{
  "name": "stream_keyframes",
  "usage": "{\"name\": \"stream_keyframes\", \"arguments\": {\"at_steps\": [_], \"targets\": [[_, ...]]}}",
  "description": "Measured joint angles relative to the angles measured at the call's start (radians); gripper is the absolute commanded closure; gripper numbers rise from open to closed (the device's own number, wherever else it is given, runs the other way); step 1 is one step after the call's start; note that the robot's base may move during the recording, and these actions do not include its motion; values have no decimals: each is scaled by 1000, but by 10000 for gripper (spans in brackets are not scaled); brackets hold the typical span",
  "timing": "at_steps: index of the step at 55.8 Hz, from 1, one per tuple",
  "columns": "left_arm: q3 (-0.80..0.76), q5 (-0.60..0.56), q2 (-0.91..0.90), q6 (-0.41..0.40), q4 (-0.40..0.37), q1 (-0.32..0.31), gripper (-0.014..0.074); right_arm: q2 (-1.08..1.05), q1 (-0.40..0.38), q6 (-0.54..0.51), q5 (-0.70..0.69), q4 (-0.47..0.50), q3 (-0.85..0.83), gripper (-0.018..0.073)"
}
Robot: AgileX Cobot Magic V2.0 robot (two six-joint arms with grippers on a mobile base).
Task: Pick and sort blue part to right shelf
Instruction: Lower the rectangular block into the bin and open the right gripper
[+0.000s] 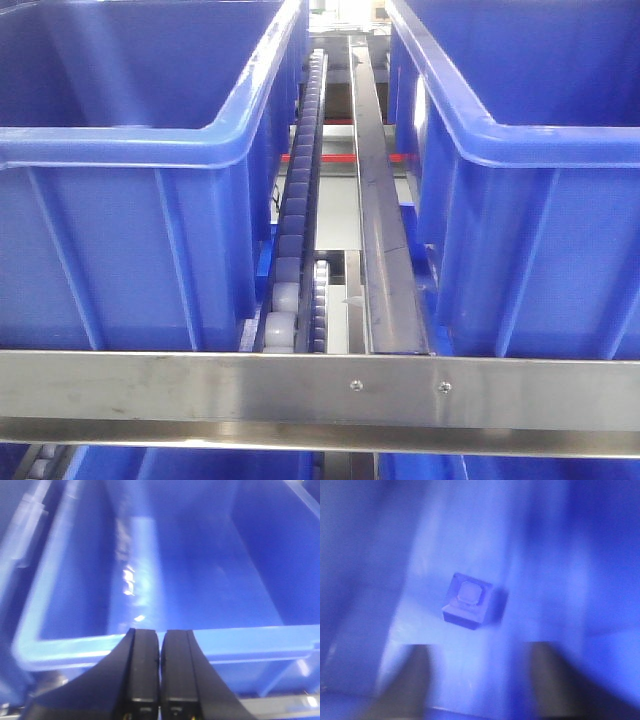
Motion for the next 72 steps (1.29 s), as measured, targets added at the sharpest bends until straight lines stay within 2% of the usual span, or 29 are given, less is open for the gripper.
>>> {"name": "stream_keyframes", "arguments": {"at_steps": [3,4,39,72], "targets": [[10,0,-22,0,0,2,472,-56,0,0,-7,-1,30,511],[13,0,-27,0,0,2,472,-80,0,0,-7,-1,43,513],[26,0,-47,-2,0,2,472,-867,0,0,-101,-4,398,508],[26,0,-47,-2,1,2,472,-893,0,0,-97,-4,424,508]]}}
